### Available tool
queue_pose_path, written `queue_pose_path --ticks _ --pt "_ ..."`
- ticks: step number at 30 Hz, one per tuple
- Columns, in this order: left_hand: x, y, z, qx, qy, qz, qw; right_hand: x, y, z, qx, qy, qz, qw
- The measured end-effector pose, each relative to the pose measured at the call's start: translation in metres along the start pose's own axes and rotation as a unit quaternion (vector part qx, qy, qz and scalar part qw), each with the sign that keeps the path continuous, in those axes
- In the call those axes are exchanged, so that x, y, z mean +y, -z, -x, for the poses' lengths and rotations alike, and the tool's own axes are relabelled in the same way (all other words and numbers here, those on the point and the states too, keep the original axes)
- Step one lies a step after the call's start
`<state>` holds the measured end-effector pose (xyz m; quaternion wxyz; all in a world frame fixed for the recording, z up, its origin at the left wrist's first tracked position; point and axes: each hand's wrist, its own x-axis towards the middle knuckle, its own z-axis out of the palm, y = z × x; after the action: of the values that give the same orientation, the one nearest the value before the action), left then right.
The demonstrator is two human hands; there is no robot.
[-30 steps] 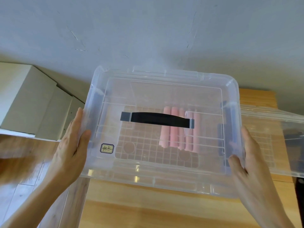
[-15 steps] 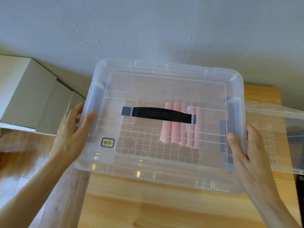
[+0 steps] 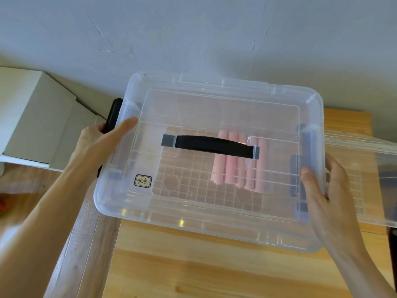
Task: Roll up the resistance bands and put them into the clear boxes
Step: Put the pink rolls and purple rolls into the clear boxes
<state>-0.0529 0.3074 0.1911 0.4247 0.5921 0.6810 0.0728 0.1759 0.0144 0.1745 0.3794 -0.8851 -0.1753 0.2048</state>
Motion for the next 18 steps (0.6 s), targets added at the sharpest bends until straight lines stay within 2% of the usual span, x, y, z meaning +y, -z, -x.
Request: queue_pose_path --ticks 3,7,10,14,18 --pt "-0.001 0.000 -0.006 0.020 -0.015 -0.002 1.000 0.000 0.000 -0.002 -0.007 -0.011 -0.007 1.000" --pt "-0.001 -0.008 -0.003 0.062 -0.071 -0.056 0.994 -0.004 0.001 -0.002 -0.011 -0.006 -0.026 1.000" --pt "-0.001 -0.007 0.000 0.057 -0.103 -0.091 0.989 -0.008 0.002 -0.001 -0.025 -0.040 -0.059 0.997" --pt "0.004 -0.004 0.005 0.065 -0.109 -0.110 0.986 -0.007 0.009 -0.008 -0.031 -0.095 -0.107 0.989" --pt "0.004 -0.008 0.008 0.079 -0.116 -0.102 0.985 -0.007 0.011 -0.013 -0.046 -0.113 -0.114 0.986"
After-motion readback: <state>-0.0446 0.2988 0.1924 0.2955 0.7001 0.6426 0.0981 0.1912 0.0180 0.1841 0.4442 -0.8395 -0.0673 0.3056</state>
